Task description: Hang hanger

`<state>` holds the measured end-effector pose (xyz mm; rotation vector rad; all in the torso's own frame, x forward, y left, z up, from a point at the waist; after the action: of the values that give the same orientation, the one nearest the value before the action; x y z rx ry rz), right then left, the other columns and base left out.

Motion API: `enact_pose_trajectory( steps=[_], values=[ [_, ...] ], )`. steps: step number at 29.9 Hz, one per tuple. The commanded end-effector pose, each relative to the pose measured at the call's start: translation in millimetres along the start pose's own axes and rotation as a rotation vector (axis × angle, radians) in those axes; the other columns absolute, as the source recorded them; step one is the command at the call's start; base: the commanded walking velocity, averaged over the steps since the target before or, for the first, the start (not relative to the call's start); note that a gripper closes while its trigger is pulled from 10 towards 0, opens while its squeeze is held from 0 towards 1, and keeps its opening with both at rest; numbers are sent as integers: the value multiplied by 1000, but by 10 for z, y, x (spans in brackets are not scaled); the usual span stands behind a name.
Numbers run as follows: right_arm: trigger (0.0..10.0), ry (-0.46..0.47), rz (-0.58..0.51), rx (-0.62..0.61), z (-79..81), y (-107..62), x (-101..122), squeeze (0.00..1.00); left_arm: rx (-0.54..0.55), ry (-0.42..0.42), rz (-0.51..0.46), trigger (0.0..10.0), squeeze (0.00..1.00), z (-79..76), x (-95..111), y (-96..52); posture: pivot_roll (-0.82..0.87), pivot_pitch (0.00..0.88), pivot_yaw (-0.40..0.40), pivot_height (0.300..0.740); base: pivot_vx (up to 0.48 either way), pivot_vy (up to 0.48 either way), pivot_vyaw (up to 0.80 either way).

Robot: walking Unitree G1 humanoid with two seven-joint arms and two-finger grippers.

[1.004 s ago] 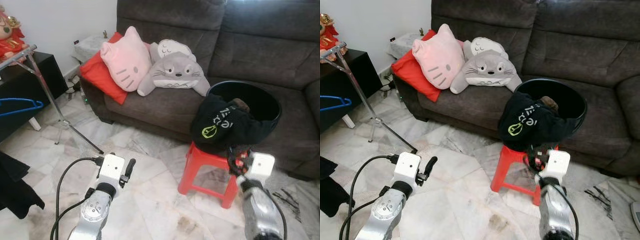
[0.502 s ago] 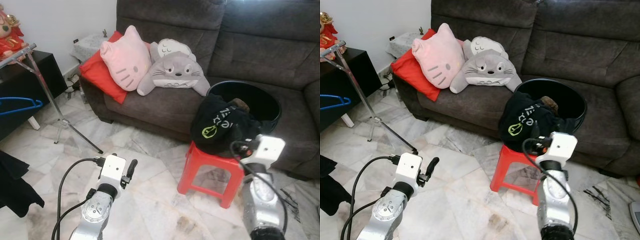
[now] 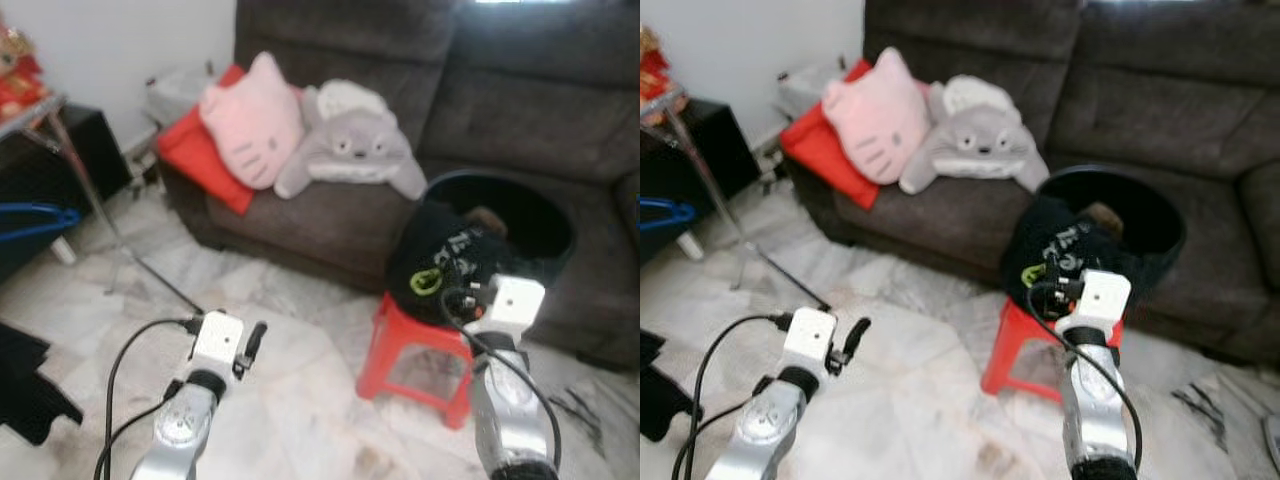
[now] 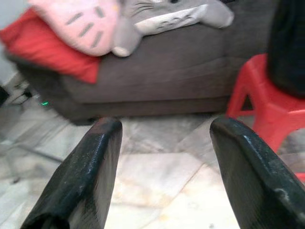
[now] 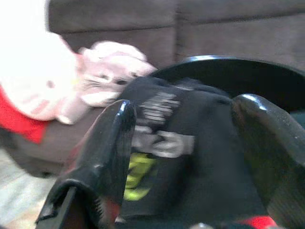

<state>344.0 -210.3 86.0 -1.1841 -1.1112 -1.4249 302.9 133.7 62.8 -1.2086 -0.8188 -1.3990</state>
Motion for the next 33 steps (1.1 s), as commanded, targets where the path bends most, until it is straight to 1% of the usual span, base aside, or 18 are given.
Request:
enact_pose_trajectory(
  steps=[1, 7, 10, 12, 16, 19, 20, 21, 22, 24, 27, 28, 29, 30, 31, 33],
  values=[
    [10000, 8, -6, -26, -66, 5, 40, 0, -26, 4, -14, 10000, 0, -58, 41, 17, -21, 0, -18, 740, 296, 0, -756],
    [10000, 6, -2, -15, -47, -9, 34, 0, -29, 4, -18, 10000, 0, -63, 49, 29, -22, 0, -20, 740, 295, 0, -736],
    [10000, 7, -9, -5, -22, -10, 51, 0, -27, 4, -17, 10000, 0, -59, 44, 31, -22, 0, -22, 740, 296, 0, 0],
    [10000, 1, 10, 7, -1, -20, 23, 0, -26, 5, -10, 10000, 0, -60, 26, 28, -19, 0, -25, 740, 291, 0, 0],
    [10000, 4, 39, 11, -16, -87, -55, 0, -15, 9, 15, 10000, 0, -52, -45, 6, -21, 0, -24, 740, 0, 0, 0],
    [10000, 33, 60, 11, -29, -101, -90, 0, -15, 10, 13, 10000, 0, -48, -39, 2, -21, 0, -22, 740, 0, 0, 0],
    [10000, 71, 87, 60, 32, -103, -123, 0, -11, 12, 10, 10000, 0, -38, -27, 2, -21, 0, -22, 740, 0, 0, 0],
    [10000, 71, 87, 60, 32, -103, -123, 0, -11, 12, 10, 10000, 0, -38, -27, 2, -21, 0, -22, 740, 0, 0, 0],
    [10000, 76, 97, 104, 84, -107, -127, 0, -7, 12, 6, 10000, 0, -27, -13, 7, -18, 0, -22, 740, 0, 0, 0],
    [10000, 67, 100, 129, 109, -119, -118, 0, -3, 13, 3, 10000, 0, -8, -1, 19, -18, 0, -23, 740, 0, 0, 0],
    [10000, 62, 89, 111, 51, -168, -87, 0, 3, 15, 4, 10000, 0, 10, -7, 25, -18, 0, -24, 740, 0, 0, 0],
    [10000, 64, 90, 95, -1, -228, -85, 0, 7, 16, 6, 10000, 0, 18, -16, 21, -23, 0, -23, 740, 0, 0, 0],
    [10000, 66, 91, 90, -20, -251, -85, 0, 8, 16, 6, 10000, 0, 19, -17, 20, -23, 0, -23, 740, 0, 0, 0],
    [10000, 77, 96, 85, -38, -278, -93, 0, 8, 17, 7, 10000, 0, 20, -20, 17, -23, 0, -24, 740, 0, 0, 0],
    [10000, 108, 112, 67, -89, -341, -124, 0, 8, 17, 9, 10000, 0, 21, -29, 10, -23, 0, -24, 740, 0, 0, 0],
    [10000, 128, 143, 52, -146, -413, -190, 0, 8, 18, 12, 10000, 0, 22, -41, 3, -23, 0, -24, 740, 0, 0, 0]
  ],
)
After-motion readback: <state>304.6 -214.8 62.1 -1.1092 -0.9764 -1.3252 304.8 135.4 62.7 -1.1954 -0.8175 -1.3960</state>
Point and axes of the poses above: a point about 5 cm out from each wrist's last joint towards the gripper, its own y axis pointing out of the wrist towards the gripper, its own x axis along the axis of the wrist's last joint, z = x × y, the point moved 5 cm from there along y, pointing out of the wrist towards the gripper, and after that the axes turned 3 degrees about y, right-handed, at the moved point
